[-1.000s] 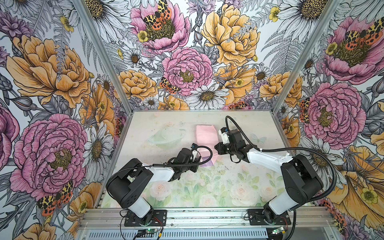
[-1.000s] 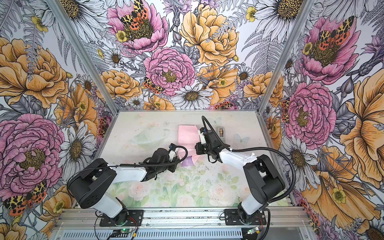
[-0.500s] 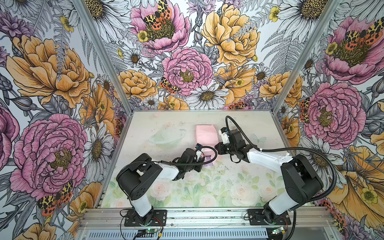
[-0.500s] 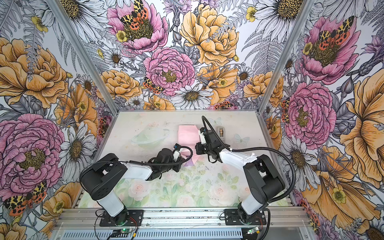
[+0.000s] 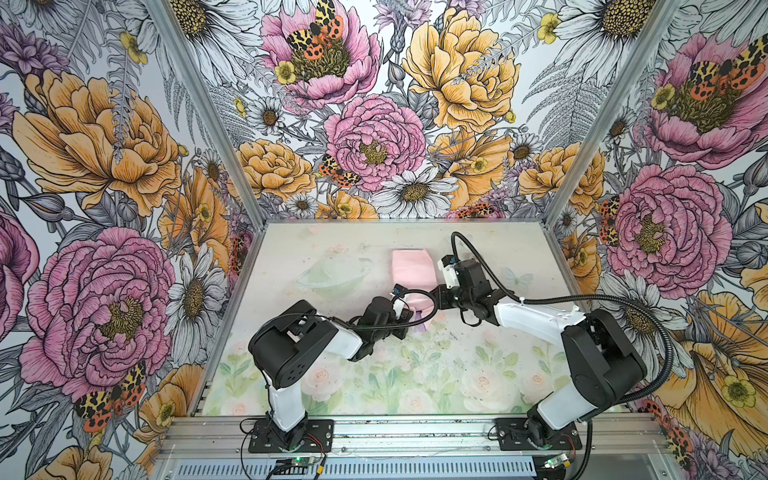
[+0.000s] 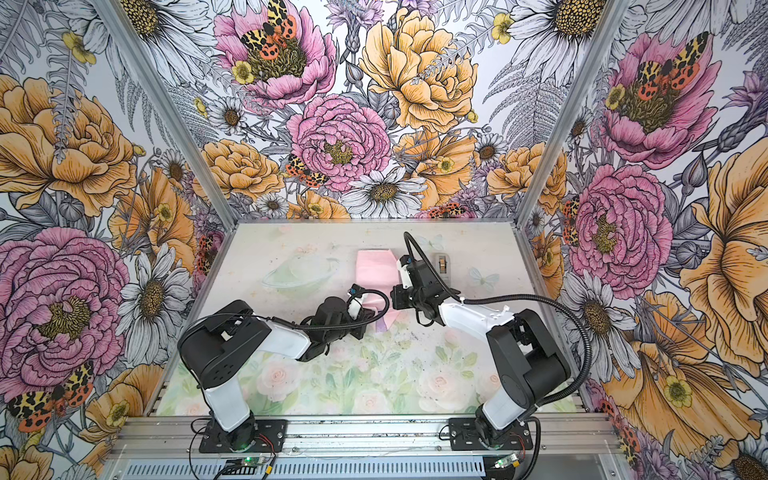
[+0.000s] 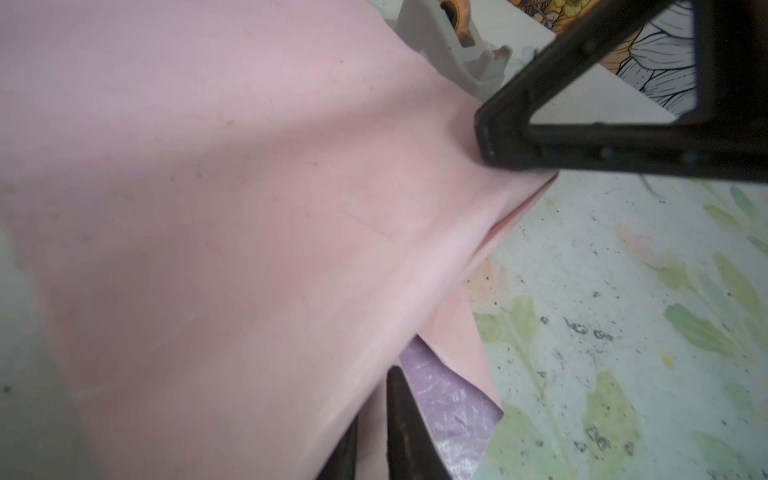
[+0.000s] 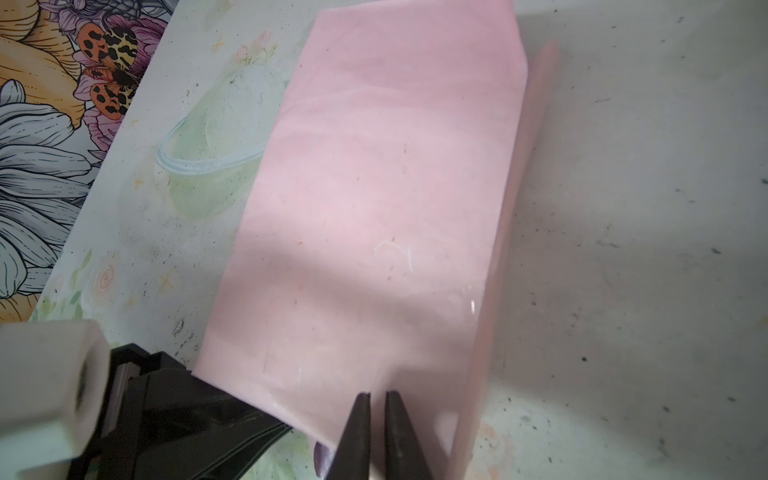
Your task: Wrap the gift box in paper
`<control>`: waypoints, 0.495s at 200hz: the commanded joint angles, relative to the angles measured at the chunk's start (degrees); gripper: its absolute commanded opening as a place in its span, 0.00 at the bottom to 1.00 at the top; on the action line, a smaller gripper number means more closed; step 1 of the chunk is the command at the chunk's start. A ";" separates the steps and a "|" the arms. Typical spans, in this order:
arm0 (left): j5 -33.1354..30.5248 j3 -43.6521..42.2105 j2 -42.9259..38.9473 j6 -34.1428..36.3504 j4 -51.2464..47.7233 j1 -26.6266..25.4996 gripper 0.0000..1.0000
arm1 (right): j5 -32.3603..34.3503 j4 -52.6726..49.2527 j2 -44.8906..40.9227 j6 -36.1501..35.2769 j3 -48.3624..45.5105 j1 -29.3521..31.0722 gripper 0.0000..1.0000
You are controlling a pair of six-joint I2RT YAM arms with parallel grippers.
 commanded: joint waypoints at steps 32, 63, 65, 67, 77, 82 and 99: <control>-3.33 -0.48 3.98 0.89 11.06 -0.26 0.16 | -0.24 -0.25 -1.36 0.57 -1.81 0.69 0.12; -4.06 -3.09 1.45 0.95 14.30 -0.70 0.18 | -0.32 -0.25 -1.55 0.70 -1.81 0.74 0.13; -4.07 -3.27 1.05 0.97 14.33 -0.78 0.18 | -0.33 -0.25 -1.55 0.66 -1.81 0.77 0.13; -4.08 -3.43 0.60 1.02 14.19 -0.93 0.18 | -0.44 -0.25 -1.68 0.70 -1.81 0.77 0.13; -4.49 -4.45 -2.42 1.14 13.42 -1.26 0.19 | -0.41 -0.24 -2.03 0.74 -1.90 0.82 0.15; -4.85 -4.94 -3.51 1.38 12.73 -1.45 0.19 | -0.46 -0.25 -2.33 0.76 -1.95 0.79 0.16; -6.48 -6.64 -7.89 2.04 9.70 -2.36 0.22 | -0.33 -0.25 -3.56 0.85 -2.03 0.76 0.21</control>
